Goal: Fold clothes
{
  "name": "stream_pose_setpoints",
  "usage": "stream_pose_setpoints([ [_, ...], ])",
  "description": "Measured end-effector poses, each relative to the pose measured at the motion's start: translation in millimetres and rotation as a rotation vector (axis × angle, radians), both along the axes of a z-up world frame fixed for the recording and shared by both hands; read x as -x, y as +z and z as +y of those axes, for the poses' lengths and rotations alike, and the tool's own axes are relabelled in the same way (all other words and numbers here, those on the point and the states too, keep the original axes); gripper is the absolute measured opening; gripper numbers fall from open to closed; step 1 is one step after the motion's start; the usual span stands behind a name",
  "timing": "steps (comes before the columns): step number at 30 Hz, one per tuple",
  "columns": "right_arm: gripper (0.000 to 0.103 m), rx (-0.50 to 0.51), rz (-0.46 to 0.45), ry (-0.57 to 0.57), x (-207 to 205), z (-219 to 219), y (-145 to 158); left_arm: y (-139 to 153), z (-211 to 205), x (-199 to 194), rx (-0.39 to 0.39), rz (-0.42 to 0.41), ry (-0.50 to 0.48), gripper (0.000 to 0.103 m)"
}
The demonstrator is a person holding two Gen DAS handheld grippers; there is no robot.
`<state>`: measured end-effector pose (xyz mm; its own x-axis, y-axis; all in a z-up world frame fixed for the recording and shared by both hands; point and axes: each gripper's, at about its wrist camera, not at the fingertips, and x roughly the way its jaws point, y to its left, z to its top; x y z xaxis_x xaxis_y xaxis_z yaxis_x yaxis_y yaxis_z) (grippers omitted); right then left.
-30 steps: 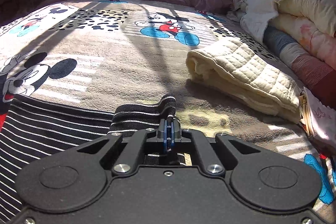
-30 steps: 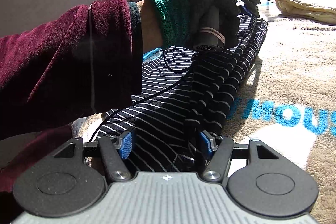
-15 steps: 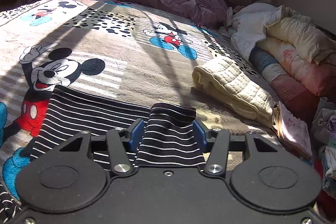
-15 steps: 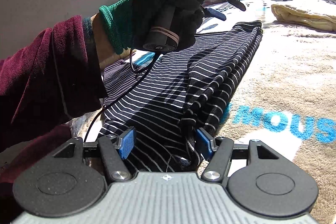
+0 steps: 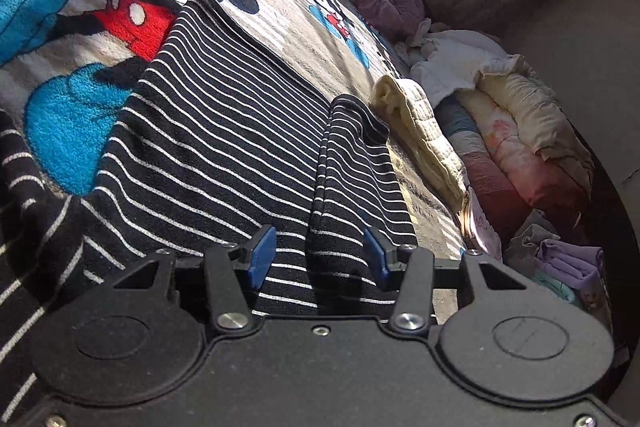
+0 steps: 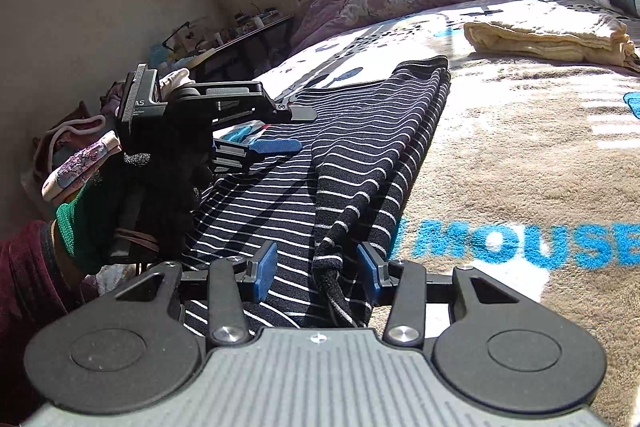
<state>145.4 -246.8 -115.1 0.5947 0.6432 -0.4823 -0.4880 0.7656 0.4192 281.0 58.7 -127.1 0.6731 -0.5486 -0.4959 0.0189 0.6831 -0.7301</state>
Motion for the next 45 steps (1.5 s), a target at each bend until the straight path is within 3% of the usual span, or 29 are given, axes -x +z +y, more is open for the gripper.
stream_pose_setpoints([
  [2, 0.041, 0.010, 0.004, -0.012, 1, 4, -3, -3, 0, -1, 0.064, 0.036, -0.005, 0.044],
  [4, 0.025, 0.018, 0.008, -0.018, 1, 5, -6, -6, -5, -3, 0.086, 0.056, -0.005, 0.036],
  [6, 0.017, 0.014, 0.013, -0.030, -1, 4, -9, -7, -13, -6, 0.025, 0.053, 0.005, 0.006],
  [9, 0.013, -0.009, 0.046, -0.014, -3, -2, -12, 12, -13, -2, -0.024, -0.037, 0.004, 0.006],
  [10, 0.013, 0.006, 0.047, -0.011, -3, -3, -12, 16, -16, -2, -0.073, -0.059, -0.011, 0.006],
  [16, 0.012, 0.028, 0.070, -0.006, -4, -4, -15, -1, -14, -7, -0.108, -0.016, -0.012, 0.014],
  [18, 0.017, 0.022, 0.055, -0.011, 1, -5, -11, 16, -15, 2, -0.201, -0.093, -0.002, 0.031],
  [20, 0.024, 0.033, 0.015, -0.018, 9, -7, -3, 32, -18, 13, -0.274, -0.170, 0.000, 0.037],
  [21, 0.027, 0.036, -0.015, -0.026, 13, -9, 2, 35, -21, 17, -0.275, -0.196, -0.016, 0.037],
  [25, 0.027, 0.096, -0.204, -0.042, 23, 7, 15, 38, -43, 23, -0.292, -0.260, -0.135, 0.037],
  [28, 0.024, 0.159, -0.332, -0.012, 20, 28, 19, 29, -66, 20, -0.331, -0.263, -0.227, 0.037],
  [31, 0.023, 0.240, -0.208, -0.041, 1, 37, -3, 9, -89, 14, -0.453, -0.220, -0.289, 0.038],
  [32, 0.023, 0.267, -0.160, -0.053, -5, 39, -11, 10, -89, 14, -0.457, -0.219, -0.293, 0.040],
  [37, 0.023, 0.173, -0.116, -0.064, -5, 25, -7, 19, -86, 14, -0.459, -0.225, -0.293, 0.038],
  [43, 0.025, 0.140, -0.106, -0.070, -4, 24, -12, 44, -101, -13, -0.514, -0.311, -0.284, 0.038],
  [45, 0.025, 0.129, -0.104, -0.072, -4, 24, -13, 39, -126, -38, -0.610, -0.310, -0.332, 0.037],
])
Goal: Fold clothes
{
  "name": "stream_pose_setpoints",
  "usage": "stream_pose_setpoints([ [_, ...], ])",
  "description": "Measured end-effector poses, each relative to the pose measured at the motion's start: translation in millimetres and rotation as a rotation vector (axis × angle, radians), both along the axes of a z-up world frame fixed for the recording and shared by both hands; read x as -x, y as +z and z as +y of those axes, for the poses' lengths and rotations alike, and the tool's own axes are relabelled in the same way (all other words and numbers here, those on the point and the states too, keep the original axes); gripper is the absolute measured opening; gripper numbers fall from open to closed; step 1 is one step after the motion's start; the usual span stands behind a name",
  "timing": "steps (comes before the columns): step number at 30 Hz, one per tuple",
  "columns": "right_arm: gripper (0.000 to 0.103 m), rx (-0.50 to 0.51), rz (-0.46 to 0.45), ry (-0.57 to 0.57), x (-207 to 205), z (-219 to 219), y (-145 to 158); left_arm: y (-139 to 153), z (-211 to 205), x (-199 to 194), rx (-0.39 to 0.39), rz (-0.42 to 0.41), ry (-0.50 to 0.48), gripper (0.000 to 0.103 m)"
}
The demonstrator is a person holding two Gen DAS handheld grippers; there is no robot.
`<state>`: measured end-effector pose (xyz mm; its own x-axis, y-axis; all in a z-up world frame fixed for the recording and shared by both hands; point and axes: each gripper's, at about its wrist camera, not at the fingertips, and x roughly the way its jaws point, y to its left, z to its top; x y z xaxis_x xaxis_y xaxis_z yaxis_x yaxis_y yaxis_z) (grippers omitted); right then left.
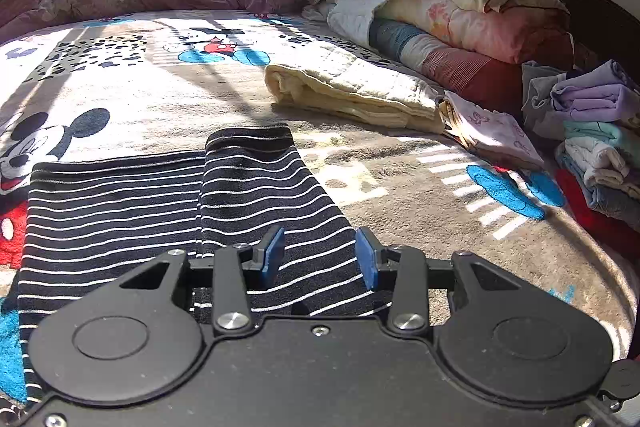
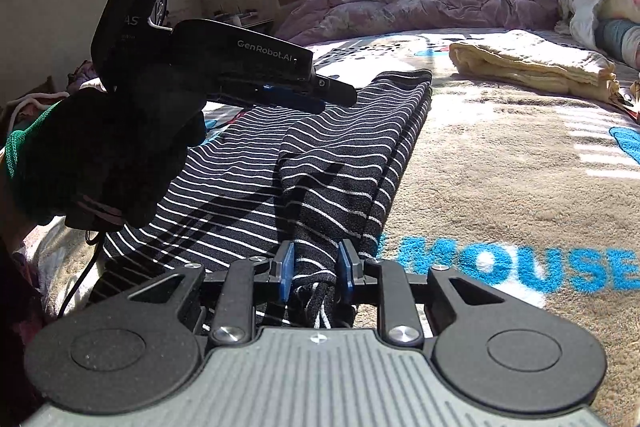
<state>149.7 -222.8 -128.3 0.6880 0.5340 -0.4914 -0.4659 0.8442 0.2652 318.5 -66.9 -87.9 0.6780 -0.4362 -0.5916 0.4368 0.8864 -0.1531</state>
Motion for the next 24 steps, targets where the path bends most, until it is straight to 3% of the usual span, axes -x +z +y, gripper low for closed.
stream_pose_setpoints([
  [5, 0.027, -0.017, 0.004, 0.004, 0, -2, -1, -8, -43, -66, -0.209, -0.007, 0.028, 0.034],
  [7, 0.027, -0.019, 0.005, 0.005, 0, -1, -2, -9, -47, -95, -0.235, 0.002, 0.075, 0.033],
  [11, 0.027, -0.038, 0.016, 0.009, -4, -4, -3, -3, -38, -122, -0.194, 0.031, 0.158, 0.027],
  [14, 0.027, -0.052, 0.026, 0.009, -6, -6, -3, 2, -43, -121, -0.204, 0.023, 0.163, 0.027],
  [17, 0.030, -0.041, 0.027, 0.020, -5, -3, -3, -12, -51, -140, -0.286, 0.064, 0.187, 0.029],
  [24, 0.033, -0.007, 0.021, 0.030, -1, 5, -2, 1, -46, -142, -0.266, 0.121, 0.229, 0.030],
])
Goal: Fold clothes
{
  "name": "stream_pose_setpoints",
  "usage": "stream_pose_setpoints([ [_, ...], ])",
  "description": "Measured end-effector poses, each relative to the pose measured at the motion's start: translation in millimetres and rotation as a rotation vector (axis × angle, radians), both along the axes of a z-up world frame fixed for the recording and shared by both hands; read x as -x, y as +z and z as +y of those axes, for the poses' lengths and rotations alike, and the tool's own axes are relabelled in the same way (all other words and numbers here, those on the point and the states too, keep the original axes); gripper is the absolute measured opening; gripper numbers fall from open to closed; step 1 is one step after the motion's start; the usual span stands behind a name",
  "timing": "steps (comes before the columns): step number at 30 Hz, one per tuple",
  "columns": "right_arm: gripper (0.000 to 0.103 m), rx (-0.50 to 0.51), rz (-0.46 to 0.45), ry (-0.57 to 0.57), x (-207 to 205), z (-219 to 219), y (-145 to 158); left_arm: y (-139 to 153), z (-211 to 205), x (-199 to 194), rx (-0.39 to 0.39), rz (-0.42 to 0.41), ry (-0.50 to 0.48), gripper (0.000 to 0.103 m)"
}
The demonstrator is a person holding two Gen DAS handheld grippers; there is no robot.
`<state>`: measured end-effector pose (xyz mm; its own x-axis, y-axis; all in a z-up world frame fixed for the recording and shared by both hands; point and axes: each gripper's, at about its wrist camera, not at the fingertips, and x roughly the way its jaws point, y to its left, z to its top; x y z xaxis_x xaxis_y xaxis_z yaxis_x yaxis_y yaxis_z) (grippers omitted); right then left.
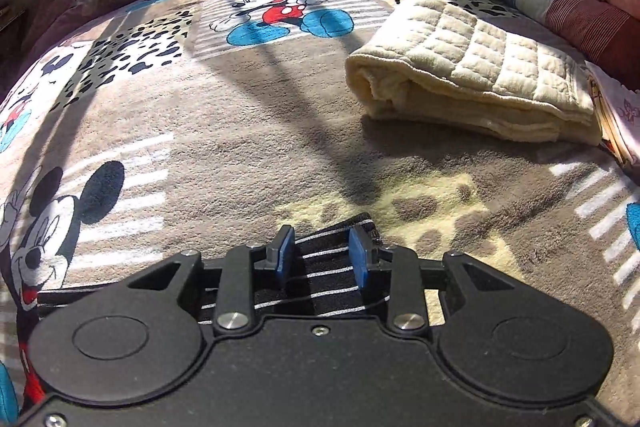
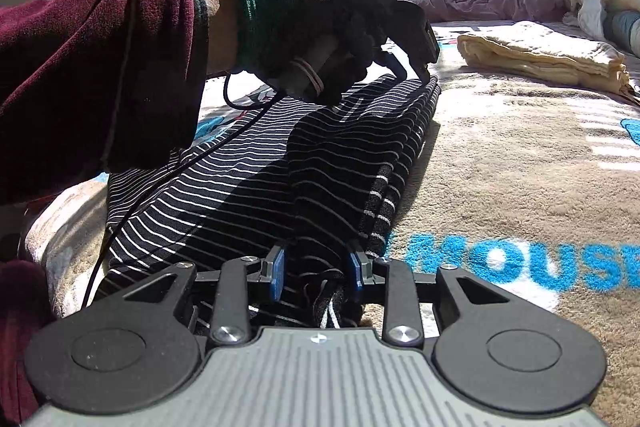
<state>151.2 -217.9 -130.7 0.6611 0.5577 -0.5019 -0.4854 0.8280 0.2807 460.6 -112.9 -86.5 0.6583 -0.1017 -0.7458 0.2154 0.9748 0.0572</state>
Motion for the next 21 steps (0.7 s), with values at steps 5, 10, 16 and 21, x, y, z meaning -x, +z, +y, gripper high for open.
stream_pose_setpoints([
  [5, 0.040, 0.015, -0.032, -0.004, 4, 3, 3, 30, 19, 45, 0.039, -0.063, 0.047, 0.030],
  [10, 0.041, -0.021, -0.088, -0.043, 17, -2, 16, 59, 57, 119, 0.054, -0.137, 0.073, 0.054],
  [16, 0.050, -0.155, -0.084, -0.134, 40, -35, 32, 71, 135, 209, 0.188, -0.172, 0.194, 0.058],
  [21, 0.051, -0.336, 0.061, -0.257, 46, -71, 15, 60, 202, 281, 0.345, -0.183, 0.357, 0.061],
])
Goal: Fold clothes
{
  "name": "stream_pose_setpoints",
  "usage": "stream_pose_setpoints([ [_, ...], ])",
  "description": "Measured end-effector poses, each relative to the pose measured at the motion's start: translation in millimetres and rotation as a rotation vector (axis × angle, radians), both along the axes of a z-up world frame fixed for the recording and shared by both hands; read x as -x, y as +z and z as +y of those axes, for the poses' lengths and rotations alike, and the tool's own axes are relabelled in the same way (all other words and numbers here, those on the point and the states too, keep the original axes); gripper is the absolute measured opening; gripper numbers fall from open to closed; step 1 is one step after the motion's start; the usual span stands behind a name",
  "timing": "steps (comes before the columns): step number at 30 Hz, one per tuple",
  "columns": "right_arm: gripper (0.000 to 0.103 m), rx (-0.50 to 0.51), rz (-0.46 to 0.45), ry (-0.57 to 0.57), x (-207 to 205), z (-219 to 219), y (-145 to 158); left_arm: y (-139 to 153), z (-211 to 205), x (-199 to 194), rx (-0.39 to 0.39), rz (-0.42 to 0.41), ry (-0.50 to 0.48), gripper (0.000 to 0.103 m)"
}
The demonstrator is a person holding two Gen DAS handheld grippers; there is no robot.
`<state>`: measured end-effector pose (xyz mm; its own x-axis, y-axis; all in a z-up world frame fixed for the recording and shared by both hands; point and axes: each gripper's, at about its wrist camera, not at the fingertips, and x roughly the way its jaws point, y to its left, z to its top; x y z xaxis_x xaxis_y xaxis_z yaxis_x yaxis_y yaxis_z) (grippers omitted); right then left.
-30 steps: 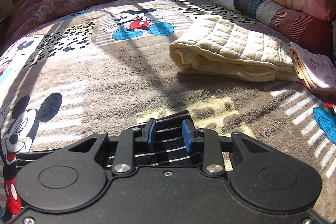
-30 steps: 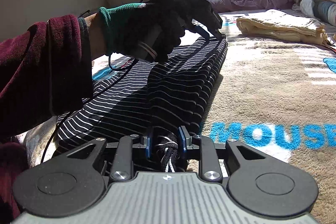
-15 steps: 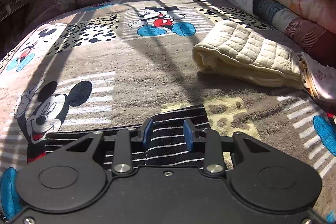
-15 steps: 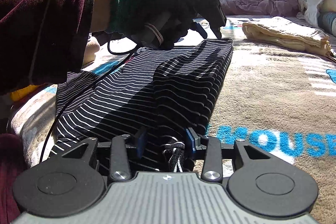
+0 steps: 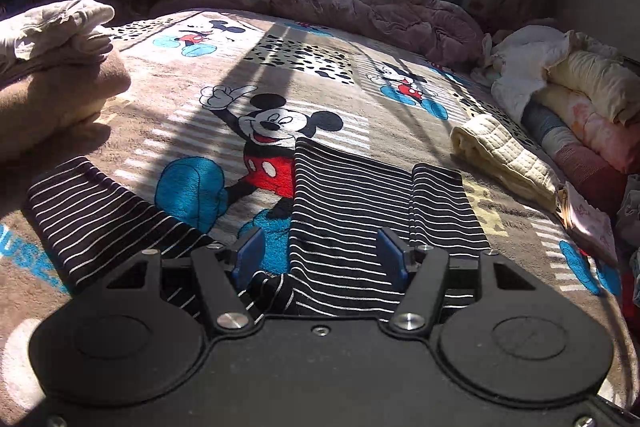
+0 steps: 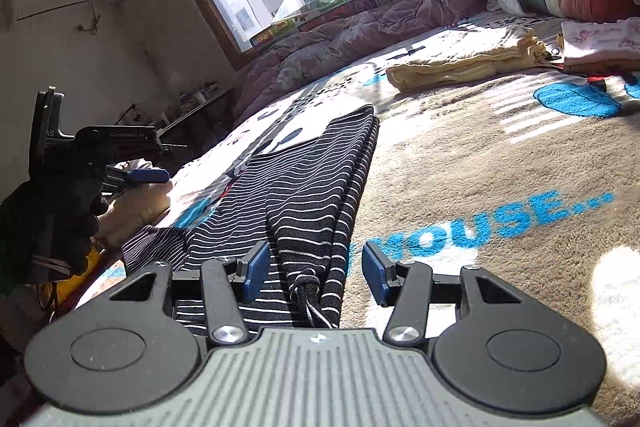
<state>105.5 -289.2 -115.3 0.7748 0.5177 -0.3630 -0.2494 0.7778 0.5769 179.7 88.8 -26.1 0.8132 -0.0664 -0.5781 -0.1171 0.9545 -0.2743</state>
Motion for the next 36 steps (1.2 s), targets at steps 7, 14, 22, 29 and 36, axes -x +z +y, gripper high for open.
stream_pose_setpoints([
  [7, 0.052, -0.051, 0.068, -0.034, 19, 4, -16, -57, 71, 75, 0.298, 0.007, 0.190, 0.062],
  [14, 0.052, 0.054, -0.013, -0.002, 44, 21, 1, -99, 115, 93, 0.503, -0.052, 0.300, 0.059],
  [22, 0.054, 0.055, -0.046, -0.012, 56, 15, 8, -109, 163, 55, 0.625, -0.122, 0.391, 0.044],
  [29, 0.056, 0.092, -0.029, -0.041, 50, 13, 0, -118, 202, 26, 0.755, -0.126, 0.429, 0.033],
  [36, 0.056, 0.066, -0.067, -0.039, 40, 25, 6, -101, 187, 2, 0.672, -0.157, 0.352, 0.014],
])
